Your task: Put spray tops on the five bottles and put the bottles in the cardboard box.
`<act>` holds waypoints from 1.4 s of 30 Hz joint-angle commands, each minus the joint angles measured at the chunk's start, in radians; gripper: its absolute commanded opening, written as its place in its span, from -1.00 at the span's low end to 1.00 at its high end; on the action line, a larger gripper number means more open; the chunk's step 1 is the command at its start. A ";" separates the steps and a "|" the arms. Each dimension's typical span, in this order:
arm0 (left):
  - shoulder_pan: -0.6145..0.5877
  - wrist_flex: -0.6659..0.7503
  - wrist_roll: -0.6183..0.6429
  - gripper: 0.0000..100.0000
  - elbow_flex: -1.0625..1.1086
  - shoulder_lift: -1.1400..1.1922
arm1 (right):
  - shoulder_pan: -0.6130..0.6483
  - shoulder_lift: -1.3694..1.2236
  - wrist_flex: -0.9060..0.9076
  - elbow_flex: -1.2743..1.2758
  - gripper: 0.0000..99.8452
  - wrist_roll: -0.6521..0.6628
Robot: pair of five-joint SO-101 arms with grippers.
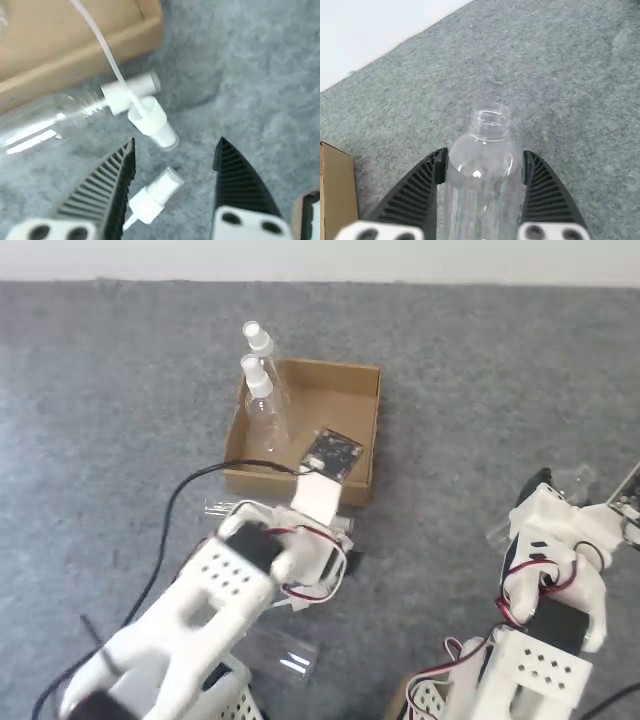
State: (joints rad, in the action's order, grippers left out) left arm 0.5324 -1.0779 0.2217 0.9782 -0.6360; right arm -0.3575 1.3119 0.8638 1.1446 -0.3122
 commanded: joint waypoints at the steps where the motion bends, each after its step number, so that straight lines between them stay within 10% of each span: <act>1: 0.012 0.044 0.061 -0.53 -0.073 0.158 | -0.010 0.024 -0.027 -0.017 -0.96 -0.002; 42: 0.005 0.158 0.025 -0.95 -0.179 0.422 | -0.012 0.024 -0.027 -0.017 -0.96 -0.002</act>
State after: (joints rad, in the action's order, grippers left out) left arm 0.5386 -0.9030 0.2601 0.8707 -0.1956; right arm -0.3575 1.3119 0.8638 1.1446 -0.3122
